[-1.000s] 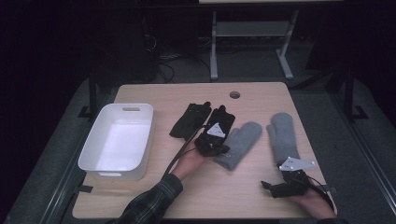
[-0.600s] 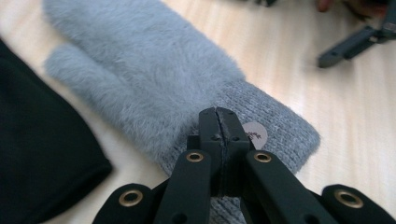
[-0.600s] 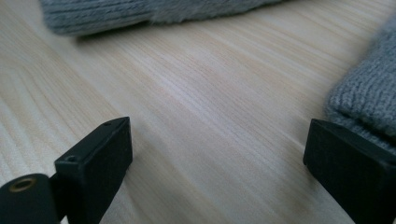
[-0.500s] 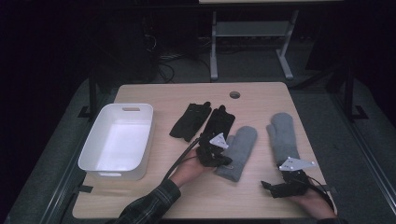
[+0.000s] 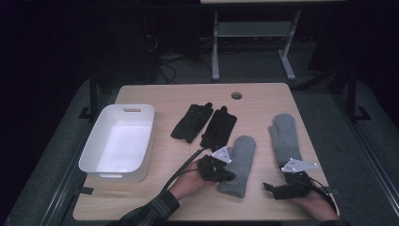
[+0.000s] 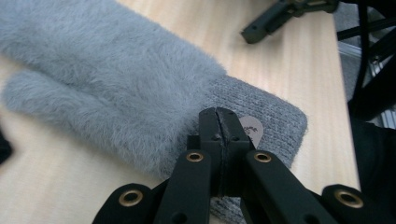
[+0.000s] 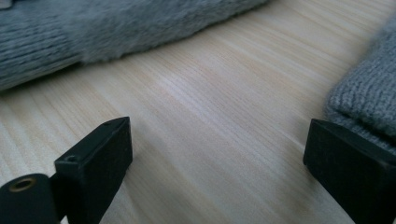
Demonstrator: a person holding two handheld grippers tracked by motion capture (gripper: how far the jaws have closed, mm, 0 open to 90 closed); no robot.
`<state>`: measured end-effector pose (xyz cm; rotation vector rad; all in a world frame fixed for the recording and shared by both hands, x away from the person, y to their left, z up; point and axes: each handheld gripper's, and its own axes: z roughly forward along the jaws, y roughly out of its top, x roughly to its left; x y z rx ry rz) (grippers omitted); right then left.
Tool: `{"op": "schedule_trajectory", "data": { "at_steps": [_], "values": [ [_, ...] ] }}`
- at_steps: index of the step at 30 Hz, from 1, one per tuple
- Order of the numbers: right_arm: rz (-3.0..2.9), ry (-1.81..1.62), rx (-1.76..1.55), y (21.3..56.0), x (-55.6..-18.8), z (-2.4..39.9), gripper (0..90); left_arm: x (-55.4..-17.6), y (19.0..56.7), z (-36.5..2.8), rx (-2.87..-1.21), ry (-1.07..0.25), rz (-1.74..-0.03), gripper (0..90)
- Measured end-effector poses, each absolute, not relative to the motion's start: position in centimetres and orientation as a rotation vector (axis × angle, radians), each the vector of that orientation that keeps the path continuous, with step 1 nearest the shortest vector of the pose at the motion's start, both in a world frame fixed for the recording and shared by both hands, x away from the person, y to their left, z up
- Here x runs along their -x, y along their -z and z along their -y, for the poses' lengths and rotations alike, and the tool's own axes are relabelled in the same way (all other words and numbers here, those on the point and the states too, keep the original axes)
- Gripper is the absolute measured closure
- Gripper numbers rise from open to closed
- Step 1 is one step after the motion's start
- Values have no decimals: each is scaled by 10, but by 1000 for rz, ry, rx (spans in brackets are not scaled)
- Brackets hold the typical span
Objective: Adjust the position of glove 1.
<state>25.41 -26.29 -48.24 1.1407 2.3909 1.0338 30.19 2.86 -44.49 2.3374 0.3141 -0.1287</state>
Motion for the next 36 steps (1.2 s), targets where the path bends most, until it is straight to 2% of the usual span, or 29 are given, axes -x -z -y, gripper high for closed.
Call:
{"op": "schedule_trajectory", "data": {
  "at_steps": [9, 10, 11, 13, 14, 15, 18, 19, 20, 21, 23, 26, 36],
  "values": [
    [-2408, -1033, -1125, 482, -254, 262, 79, -296, 436, -34, -2326, 127, -317, 894],
    [-2420, -1015, -1129, 480, -253, 261, 151, -298, 433, -38, -2321, 116, -317, 894],
    [-2420, -1015, -1129, 480, -253, 261, 151, -300, 431, -41, -2310, 113, -331, 894],
    [-2427, -1043, -1134, 475, -252, 260, 238, -301, 428, -48, -2307, 93, -342, 894],
    [-2431, -1073, -1148, 471, -252, 259, 338, -303, 428, -51, -2305, 89, -348, 894],
    [-2431, -1073, -1148, 471, -252, 259, 338, -303, 427, -55, -2304, 84, -357, 894],
    [-2413, -1095, -1152, 465, -253, 256, 489, -306, 427, -64, -2304, 72, -378, 894],
    [-2410, -1099, -1153, 463, -255, 255, 545, -306, 428, -67, -2303, 70, -391, 894],
    [-2406, -1104, -1168, 460, -260, 250, 673, -307, 429, -69, -2308, 68, -396, 894],
    [-2406, -1104, -1168, 460, -260, 250, 673, -307, 431, -71, -2311, 68, -401, 894],
    [-2401, -1087, -1185, 457, -268, 245, 785, -308, 433, -72, -2318, 66, -404, 894],
    [-2398, -1056, -1244, 455, -280, 238, 896, -306, 438, -71, -2324, 80, -411, 894],
    [-2410, -1000, -1225, 458, -313, 211, 896, -302, 452, -58, -2364, 112, -387, 894]
  ]
}}
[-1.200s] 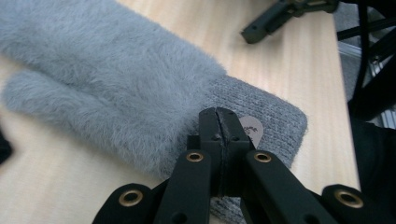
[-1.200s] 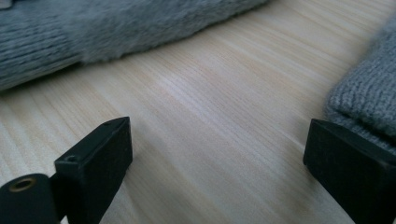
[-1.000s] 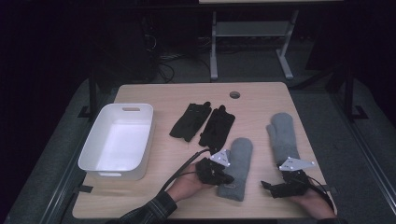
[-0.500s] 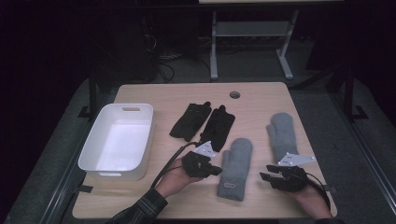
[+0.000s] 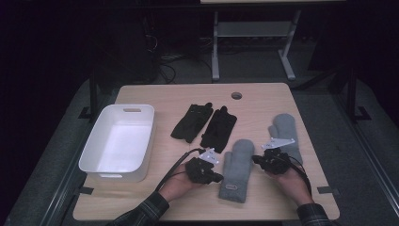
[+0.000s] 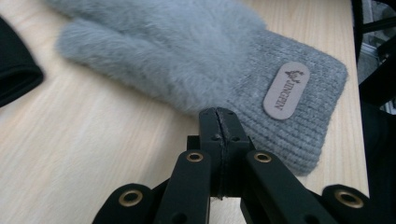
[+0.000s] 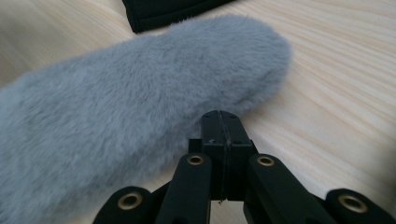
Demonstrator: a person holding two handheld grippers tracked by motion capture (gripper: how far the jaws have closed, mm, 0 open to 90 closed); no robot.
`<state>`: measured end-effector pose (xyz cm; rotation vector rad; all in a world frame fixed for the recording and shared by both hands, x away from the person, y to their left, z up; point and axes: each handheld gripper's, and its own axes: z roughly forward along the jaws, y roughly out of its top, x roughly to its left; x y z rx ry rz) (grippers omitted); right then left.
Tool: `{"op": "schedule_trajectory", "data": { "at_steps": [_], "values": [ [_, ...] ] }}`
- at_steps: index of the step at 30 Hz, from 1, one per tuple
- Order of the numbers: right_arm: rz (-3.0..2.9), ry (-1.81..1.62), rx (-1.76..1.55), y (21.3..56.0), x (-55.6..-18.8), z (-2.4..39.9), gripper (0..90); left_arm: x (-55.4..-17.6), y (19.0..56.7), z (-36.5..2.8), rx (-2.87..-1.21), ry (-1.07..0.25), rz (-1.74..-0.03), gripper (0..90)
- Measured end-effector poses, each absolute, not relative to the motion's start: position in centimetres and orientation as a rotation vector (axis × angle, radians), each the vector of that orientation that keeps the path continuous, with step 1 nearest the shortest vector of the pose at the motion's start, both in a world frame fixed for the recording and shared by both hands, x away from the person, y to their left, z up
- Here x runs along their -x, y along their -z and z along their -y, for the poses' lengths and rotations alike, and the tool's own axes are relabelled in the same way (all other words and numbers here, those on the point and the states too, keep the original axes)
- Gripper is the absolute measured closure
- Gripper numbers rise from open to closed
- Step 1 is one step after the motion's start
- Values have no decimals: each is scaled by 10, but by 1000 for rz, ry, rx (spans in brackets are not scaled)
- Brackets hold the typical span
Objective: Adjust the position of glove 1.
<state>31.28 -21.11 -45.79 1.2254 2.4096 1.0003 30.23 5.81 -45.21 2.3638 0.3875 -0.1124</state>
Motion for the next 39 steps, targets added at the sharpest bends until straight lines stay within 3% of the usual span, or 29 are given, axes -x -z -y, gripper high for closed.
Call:
{"op": "schedule_trajectory", "data": {
  "at_steps": [24, 39],
  "values": [
    [-2490, -1020, -1160, 457, -325, 200, 900, -280, 469, 5, -2354, 166, -268, 893],
    [-2598, -1038, -957, 453, -325, 182, 900, -278, 467, 8, -2337, 161, -262, 893]
  ]
}}
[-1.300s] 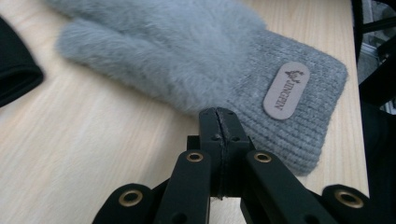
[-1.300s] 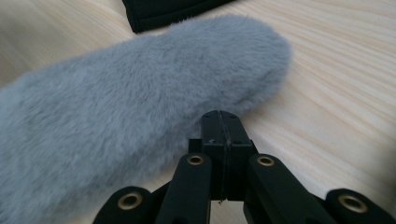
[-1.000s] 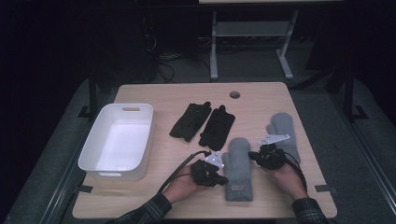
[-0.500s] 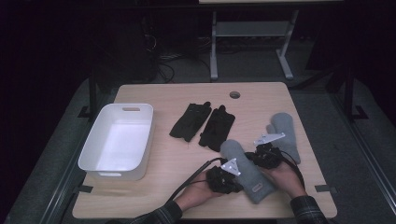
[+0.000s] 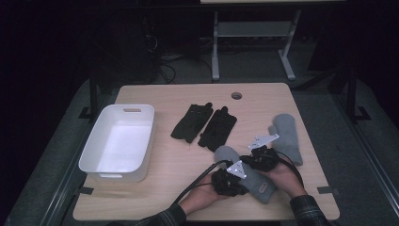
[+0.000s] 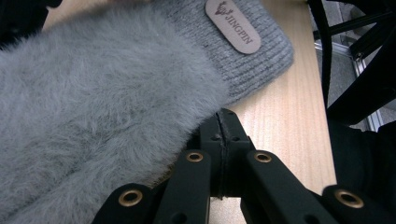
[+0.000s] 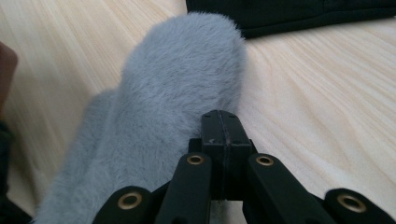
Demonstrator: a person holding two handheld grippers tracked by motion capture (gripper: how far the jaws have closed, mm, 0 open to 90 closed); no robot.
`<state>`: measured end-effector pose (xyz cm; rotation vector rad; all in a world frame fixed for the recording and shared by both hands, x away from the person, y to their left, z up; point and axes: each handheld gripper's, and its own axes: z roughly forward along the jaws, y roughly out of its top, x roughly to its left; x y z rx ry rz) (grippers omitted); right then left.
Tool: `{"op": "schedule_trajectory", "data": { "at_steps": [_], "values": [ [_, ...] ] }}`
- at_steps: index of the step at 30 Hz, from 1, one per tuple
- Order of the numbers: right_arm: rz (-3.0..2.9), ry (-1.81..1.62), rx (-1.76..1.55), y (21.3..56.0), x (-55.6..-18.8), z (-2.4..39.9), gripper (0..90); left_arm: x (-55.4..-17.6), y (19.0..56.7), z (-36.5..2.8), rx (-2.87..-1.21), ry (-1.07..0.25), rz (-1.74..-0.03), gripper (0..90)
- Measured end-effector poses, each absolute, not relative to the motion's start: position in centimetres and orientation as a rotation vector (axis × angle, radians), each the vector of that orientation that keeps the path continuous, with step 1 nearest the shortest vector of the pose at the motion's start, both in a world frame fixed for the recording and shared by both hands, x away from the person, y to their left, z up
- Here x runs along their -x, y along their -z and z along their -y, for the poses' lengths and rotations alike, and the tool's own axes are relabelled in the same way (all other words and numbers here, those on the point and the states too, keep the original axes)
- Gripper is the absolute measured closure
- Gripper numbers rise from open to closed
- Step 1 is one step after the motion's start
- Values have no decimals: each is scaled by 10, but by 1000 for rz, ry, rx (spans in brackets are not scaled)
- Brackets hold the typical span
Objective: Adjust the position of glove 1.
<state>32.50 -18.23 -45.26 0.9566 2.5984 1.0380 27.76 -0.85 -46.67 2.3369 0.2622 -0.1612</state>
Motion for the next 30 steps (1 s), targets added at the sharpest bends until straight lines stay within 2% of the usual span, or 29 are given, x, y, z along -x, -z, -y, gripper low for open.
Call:
{"op": "schedule_trajectory", "data": {
  "at_steps": [11, 15, 18, 26, 30],
  "values": [
    [-2661, -1088, -879, 453, -322, 178, 900, -272, 457, 1, -2304, 179, -249, 891],
    [-2609, -1093, -909, 451, -323, 184, 900, -275, 447, -13, -2279, 172, -272, 874],
    [-2585, -1125, -942, 448, -323, 189, 865, -280, 441, -29, -2280, 140, -304, 860],
    [-2542, -1165, -995, 442, -323, 201, 711, -292, 433, -82, -2283, 37, -421, 727],
    [-2530, -1158, -1007, 442, -324, 206, 668, -296, 437, -106, -2312, -33, -479, 627]
  ]
}}
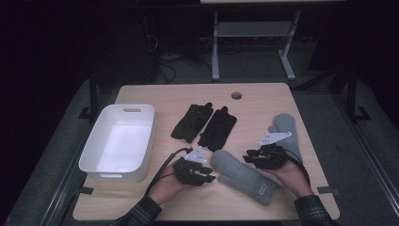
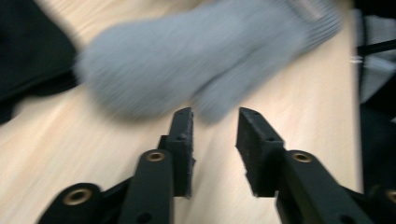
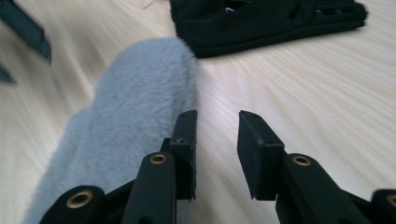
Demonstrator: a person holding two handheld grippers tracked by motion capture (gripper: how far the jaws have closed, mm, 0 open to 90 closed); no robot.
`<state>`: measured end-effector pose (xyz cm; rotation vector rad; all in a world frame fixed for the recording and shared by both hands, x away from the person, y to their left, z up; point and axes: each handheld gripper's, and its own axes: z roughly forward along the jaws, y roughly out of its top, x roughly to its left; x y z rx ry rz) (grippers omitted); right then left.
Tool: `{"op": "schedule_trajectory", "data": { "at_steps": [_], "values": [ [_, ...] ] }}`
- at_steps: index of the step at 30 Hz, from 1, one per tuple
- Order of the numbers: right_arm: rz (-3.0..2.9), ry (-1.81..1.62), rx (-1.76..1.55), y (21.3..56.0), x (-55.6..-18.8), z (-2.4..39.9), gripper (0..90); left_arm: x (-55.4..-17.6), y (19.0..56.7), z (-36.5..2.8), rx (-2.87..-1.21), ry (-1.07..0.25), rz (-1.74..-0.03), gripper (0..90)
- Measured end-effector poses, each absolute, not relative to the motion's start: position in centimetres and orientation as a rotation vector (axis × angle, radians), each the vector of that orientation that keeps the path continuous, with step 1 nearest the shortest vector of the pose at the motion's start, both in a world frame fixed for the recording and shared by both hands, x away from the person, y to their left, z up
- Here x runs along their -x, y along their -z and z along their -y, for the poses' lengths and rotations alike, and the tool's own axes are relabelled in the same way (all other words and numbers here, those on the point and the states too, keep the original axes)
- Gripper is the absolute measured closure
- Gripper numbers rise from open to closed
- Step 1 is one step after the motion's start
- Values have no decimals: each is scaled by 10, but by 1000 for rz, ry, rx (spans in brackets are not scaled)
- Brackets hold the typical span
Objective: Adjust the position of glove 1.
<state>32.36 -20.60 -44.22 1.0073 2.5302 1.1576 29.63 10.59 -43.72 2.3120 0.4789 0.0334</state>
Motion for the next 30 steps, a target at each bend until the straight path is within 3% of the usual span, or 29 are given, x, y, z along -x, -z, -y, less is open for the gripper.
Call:
{"op": "schedule_trajectory", "data": {
  "at_steps": [9, 16, 22, 30],
  "values": [
    [-2475, -1098, -1062, 438, -325, 218, 628, -305, 448, -142, -2349, -141, -617, 424],
    [-2407, -1079, -1113, 429, -328, 233, 632, -309, 456, -149, -2350, -185, -697, 326],
    [-2378, -1061, -1224, 427, -334, 249, 563, -310, 459, -152, -2344, -216, -693, 256],
    [-2332, -1057, -1302, 420, -347, 271, 577, -306, 469, -158, -2352, -258, -677, 158]
  ]
}}
